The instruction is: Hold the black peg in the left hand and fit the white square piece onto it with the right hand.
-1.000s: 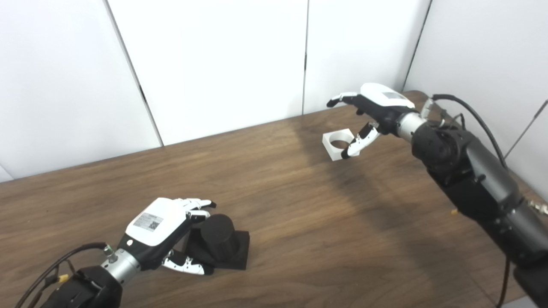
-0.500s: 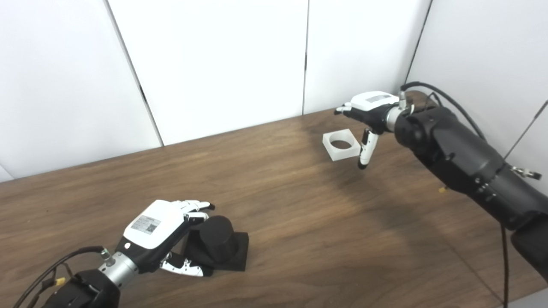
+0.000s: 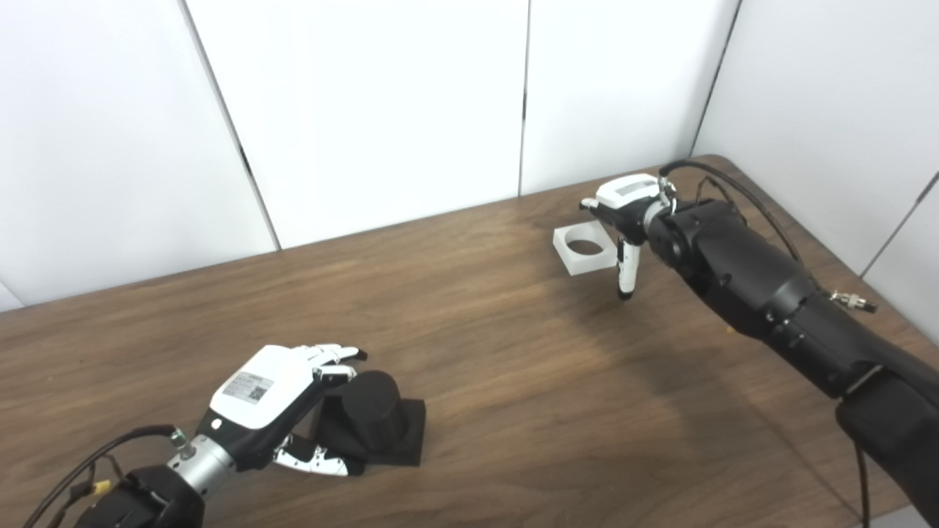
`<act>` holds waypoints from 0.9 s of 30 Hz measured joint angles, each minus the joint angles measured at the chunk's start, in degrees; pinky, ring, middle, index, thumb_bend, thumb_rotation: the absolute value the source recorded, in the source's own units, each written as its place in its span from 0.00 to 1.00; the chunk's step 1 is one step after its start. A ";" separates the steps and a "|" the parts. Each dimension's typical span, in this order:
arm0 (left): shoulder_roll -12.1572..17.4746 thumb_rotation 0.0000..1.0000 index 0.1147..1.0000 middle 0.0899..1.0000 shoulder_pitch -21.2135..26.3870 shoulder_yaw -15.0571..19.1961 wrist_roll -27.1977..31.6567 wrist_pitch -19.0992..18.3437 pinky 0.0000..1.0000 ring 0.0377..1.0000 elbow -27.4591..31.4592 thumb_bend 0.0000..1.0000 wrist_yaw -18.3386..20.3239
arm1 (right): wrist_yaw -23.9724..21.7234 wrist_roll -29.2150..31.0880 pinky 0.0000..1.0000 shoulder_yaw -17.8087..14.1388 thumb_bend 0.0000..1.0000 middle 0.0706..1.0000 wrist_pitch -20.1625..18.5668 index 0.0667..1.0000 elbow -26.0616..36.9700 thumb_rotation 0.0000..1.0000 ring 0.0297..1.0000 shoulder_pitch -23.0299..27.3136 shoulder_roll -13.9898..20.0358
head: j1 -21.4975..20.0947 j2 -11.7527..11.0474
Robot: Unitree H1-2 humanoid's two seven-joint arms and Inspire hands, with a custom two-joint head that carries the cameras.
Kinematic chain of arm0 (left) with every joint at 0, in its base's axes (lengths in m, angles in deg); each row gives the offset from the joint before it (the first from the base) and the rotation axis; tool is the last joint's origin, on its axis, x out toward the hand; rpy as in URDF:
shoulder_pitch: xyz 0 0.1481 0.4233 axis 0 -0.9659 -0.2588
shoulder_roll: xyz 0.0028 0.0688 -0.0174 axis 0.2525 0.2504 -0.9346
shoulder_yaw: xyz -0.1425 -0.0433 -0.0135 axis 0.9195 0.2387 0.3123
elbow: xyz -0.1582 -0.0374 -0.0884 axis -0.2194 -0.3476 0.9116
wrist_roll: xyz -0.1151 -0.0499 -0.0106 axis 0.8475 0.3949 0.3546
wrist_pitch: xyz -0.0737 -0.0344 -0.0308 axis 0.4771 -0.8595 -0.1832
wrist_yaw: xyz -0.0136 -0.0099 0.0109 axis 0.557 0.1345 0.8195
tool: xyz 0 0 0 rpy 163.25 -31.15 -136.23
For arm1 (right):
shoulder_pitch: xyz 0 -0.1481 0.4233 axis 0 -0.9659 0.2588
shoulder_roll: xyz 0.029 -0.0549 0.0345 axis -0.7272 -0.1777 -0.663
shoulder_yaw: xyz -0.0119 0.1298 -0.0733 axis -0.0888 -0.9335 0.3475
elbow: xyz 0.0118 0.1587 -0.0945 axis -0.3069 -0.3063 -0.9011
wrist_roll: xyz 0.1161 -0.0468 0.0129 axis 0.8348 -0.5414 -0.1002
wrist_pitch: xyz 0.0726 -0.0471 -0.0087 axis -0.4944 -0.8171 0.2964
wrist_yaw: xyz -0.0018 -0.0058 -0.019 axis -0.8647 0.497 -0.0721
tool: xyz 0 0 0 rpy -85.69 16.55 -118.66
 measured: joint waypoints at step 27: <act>0.28 0.06 0.42 0.86 -1.07 0.32 -0.08 -1.94 0.79 0.85 2.58 0.52 2.13 | 5.10 0.96 0.76 1.30 0.80 0.91 4.40 0.75 -10.79 0.17 0.89 4.72 -3.57 | 2.11 1.32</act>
